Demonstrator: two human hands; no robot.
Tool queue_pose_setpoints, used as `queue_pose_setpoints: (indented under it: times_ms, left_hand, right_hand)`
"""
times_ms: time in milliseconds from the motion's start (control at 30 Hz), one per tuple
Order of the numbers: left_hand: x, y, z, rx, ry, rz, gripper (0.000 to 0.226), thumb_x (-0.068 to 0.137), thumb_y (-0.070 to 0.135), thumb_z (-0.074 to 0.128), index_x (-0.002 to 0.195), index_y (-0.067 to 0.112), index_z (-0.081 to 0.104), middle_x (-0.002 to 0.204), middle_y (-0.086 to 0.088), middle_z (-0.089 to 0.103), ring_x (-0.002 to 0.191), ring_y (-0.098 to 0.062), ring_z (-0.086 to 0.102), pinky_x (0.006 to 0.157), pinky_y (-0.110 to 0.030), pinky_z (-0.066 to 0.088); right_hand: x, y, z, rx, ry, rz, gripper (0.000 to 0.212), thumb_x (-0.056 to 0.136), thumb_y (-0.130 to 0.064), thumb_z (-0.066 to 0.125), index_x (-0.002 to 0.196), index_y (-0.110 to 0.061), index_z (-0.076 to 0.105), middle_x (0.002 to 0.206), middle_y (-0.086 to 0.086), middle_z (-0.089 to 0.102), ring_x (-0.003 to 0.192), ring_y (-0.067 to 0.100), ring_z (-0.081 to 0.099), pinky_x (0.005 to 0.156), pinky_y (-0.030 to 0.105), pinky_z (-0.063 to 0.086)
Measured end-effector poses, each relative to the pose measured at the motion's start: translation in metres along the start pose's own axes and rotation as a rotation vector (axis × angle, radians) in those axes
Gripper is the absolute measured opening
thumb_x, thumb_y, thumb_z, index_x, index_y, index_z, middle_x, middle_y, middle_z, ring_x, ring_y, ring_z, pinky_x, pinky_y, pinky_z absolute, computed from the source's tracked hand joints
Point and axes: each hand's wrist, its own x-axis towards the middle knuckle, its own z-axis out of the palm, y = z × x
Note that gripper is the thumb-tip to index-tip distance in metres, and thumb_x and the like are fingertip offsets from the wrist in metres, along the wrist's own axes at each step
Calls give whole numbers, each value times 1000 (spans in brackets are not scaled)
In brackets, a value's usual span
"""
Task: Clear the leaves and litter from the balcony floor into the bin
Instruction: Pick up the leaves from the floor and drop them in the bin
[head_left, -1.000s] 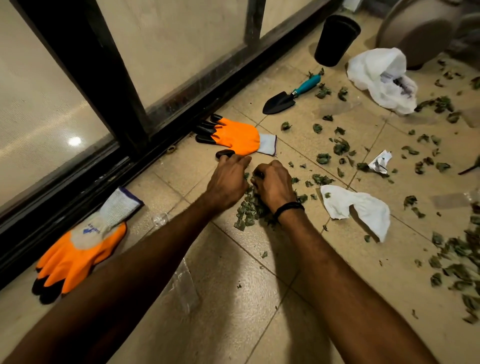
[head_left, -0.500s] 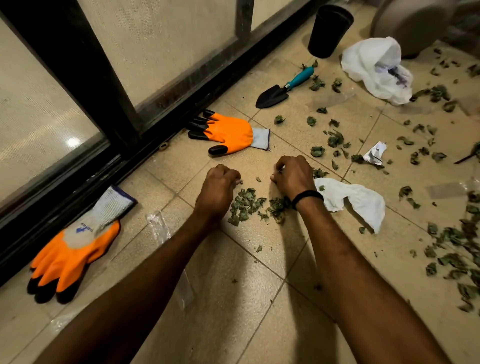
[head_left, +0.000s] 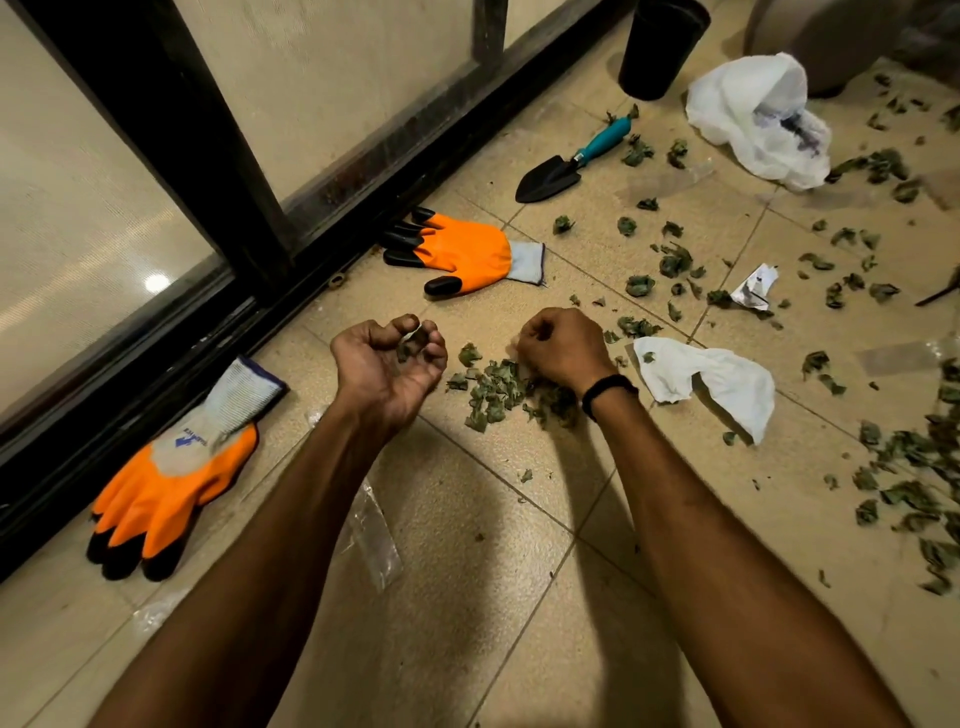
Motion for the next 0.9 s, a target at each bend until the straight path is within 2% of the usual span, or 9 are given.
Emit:
queue_pose_setpoints:
  times_ms: [100,167,267,433,567,633,700,800,900]
  left_hand:
    - [1,-1,-3,344,55,125,17,80,19,45,88,9,57,80,-7,61,70,-19,52,63,-27,41]
    - [6,-6,-8,889,127,353,22,97,21,43,97,11,63,82,0,63,71,-17,53,61,-29,44]
    - [13,-18,-22,1741,71,738,36,108,38,33,115,14,60,100,2,61,91,-15,52,85,-40,49]
    - [27,-44,-36,2264,61,901,50,101,58,39,133,20,47,115,-12,56,101,-25,44,86,-40,39]
    - [39,-50,-36,2277,90,966,29,105,40,38,115,18,53,104,-9,57,91,-22,43,77,-35,35]
    - [39,-51,-33,2153,67,1041,29,107,33,32,103,14,54,93,-7,57,85,-22,45,80,-38,35]
    - [31,-51,-29,1972,54,1057,34,108,27,29,93,12,55,84,-5,56,79,-23,49,83,-41,37]
    - [21,-48,-19,1566,176,763,35,108,28,33,90,12,58,80,0,57,72,-17,51,69,-35,39]
    - [13,-42,-7,871,182,310,27,100,22,37,78,17,51,71,0,52,57,-13,36,54,-29,27]
  right_hand:
    - [-9,-4,15,-230,22,-102,6,88,-16,73,93,-12,72,95,4,63,83,16,56,72,22,38]
    - [-10,-7,15,-198,39,-107,8,89,-9,67,89,-12,74,92,4,72,86,17,63,72,20,43]
    - [-12,-9,6,81,60,-4,6,86,-10,73,86,-16,74,89,-5,72,87,10,66,82,23,53]
    - [-11,-2,-21,543,39,156,15,90,-5,68,80,-15,70,89,2,71,78,15,69,80,33,60]
    - [-12,9,-33,643,91,248,15,90,-4,68,76,-10,69,94,11,70,71,16,66,66,25,59]
    - [-16,18,-36,452,119,197,7,85,-14,76,80,-11,72,87,8,73,74,17,67,74,33,60]
    - [-20,25,-36,176,84,145,25,77,-30,84,89,-12,72,85,1,70,79,14,64,78,32,55]
    - [-28,26,-26,-206,-13,101,32,74,-34,85,94,-13,71,88,-1,65,85,15,58,79,30,50]
    - [-29,27,-21,-195,53,105,5,84,-15,73,87,-11,74,92,2,73,86,18,64,77,28,50]
